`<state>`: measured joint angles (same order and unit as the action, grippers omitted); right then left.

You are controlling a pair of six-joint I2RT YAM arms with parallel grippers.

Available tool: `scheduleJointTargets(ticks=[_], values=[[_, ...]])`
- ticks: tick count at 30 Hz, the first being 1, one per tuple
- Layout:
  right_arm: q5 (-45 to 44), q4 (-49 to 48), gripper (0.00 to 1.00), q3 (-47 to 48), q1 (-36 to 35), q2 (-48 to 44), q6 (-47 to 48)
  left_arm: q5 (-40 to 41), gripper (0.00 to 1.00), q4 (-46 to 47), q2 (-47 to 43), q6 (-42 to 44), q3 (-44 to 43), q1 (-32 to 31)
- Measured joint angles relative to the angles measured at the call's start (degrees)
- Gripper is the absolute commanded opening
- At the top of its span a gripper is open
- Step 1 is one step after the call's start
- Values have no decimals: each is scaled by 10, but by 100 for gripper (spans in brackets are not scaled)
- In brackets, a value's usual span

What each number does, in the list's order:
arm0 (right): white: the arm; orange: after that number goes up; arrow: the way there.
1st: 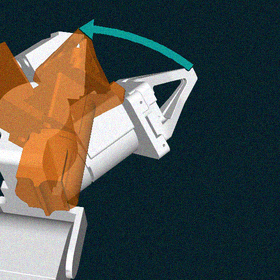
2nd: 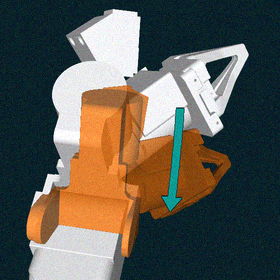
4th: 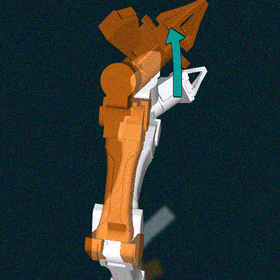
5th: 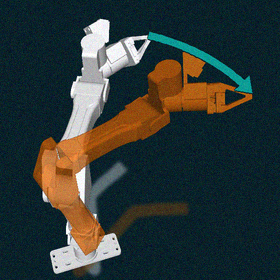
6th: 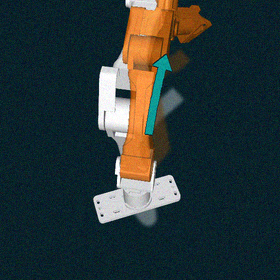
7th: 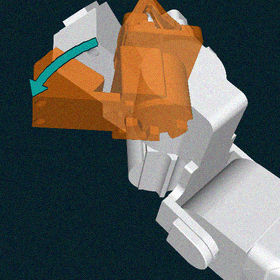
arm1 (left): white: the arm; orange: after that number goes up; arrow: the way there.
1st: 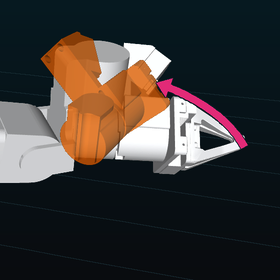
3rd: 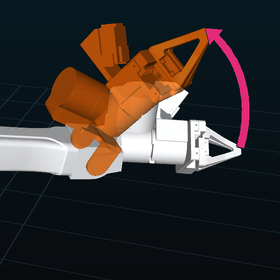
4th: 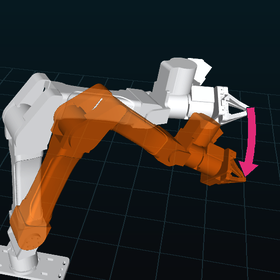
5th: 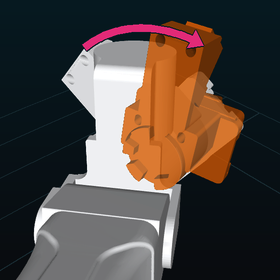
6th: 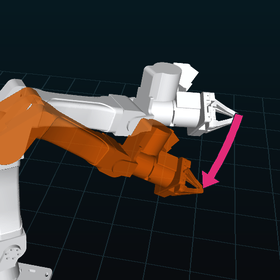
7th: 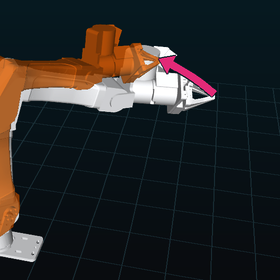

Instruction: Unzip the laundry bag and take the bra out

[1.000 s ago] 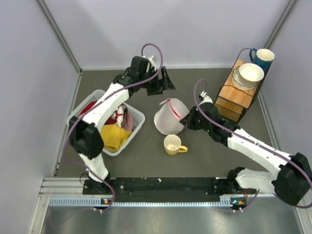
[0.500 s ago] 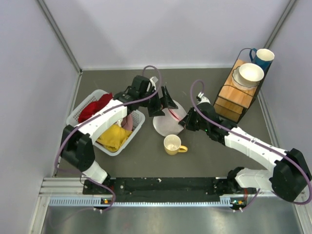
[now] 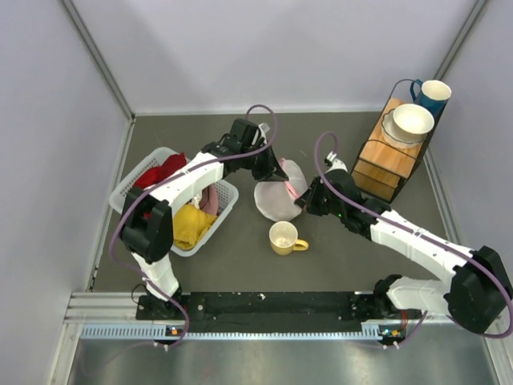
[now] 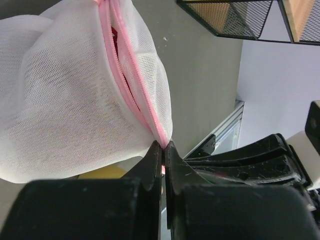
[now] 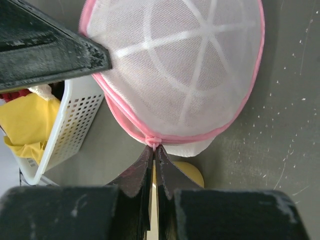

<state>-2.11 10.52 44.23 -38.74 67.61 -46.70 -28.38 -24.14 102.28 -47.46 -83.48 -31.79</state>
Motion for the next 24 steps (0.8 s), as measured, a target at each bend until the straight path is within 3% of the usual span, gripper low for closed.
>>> scheduleJointTargets(ticks=[8,14,16,19,20,24], values=[[-20,4,0,-72,4,-73,-2,-17,0,-21,-21,21,-15,45],[-19,2,0,-77,2,-114,-5,-38,0,-45,4,26,-83,47],[-19,12,0,-64,0,-110,-4,-39,21,-46,25,31,-112,39],[-14,26,0,-38,-3,-93,-2,-42,91,-46,59,49,-151,33],[-12,28,0,-31,-4,-88,-1,-40,99,-47,69,55,-162,33],[-8,26,0,-9,-5,-62,2,-5,99,-75,67,71,-167,33]])
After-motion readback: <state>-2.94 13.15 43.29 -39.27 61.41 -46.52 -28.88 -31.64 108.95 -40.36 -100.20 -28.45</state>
